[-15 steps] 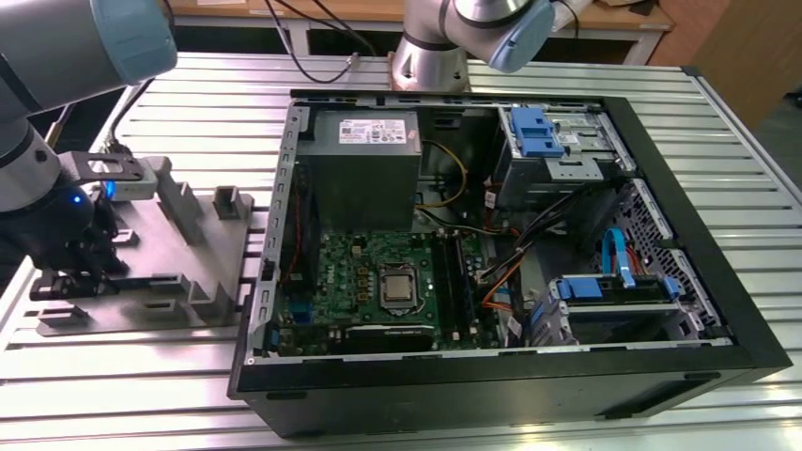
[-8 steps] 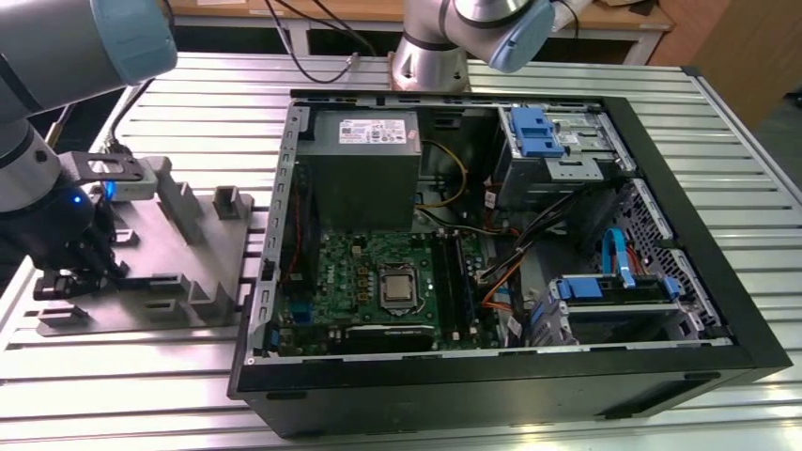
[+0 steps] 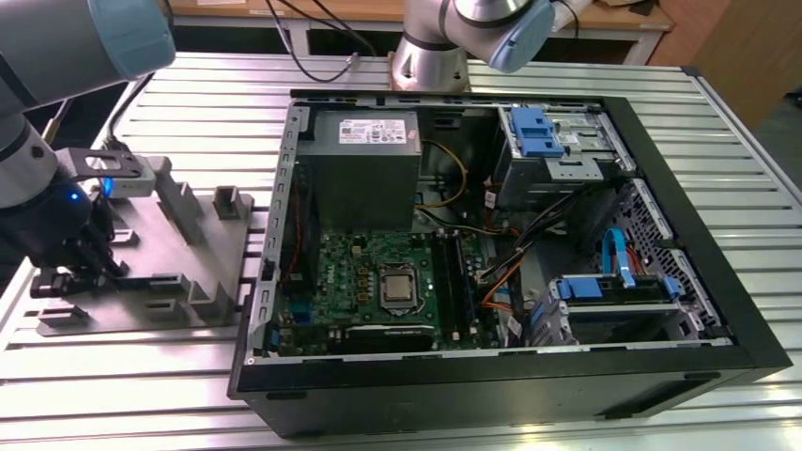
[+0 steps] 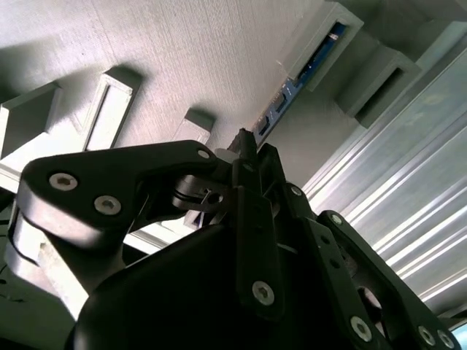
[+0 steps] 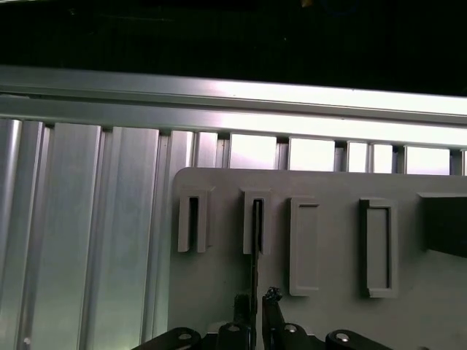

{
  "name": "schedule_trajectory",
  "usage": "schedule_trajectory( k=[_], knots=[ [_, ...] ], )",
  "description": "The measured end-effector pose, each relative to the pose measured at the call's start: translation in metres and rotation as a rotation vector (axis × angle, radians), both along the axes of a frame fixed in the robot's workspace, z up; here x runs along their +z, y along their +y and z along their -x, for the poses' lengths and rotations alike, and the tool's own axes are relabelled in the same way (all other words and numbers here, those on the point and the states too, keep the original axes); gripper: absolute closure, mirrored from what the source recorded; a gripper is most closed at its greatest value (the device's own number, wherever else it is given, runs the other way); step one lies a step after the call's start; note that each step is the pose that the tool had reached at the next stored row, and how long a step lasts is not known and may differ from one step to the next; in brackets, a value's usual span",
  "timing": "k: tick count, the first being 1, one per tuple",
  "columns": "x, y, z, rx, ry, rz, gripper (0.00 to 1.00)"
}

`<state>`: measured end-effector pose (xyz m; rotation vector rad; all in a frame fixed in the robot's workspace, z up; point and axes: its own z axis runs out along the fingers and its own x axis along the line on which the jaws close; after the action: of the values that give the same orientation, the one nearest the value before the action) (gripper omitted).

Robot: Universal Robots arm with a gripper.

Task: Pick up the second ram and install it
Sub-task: 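Pick up the second ram and move it above second insertion slot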

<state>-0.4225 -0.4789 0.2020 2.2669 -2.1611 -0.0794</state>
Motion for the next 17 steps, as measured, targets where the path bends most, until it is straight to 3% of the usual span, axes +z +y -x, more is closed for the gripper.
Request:
schedule_trajectory(
  k=[17],
  knots=[
    [-0.0012, -0.0001, 0.0000, 0.000, -0.0003, 0.0000, 0.79]
  ],
)
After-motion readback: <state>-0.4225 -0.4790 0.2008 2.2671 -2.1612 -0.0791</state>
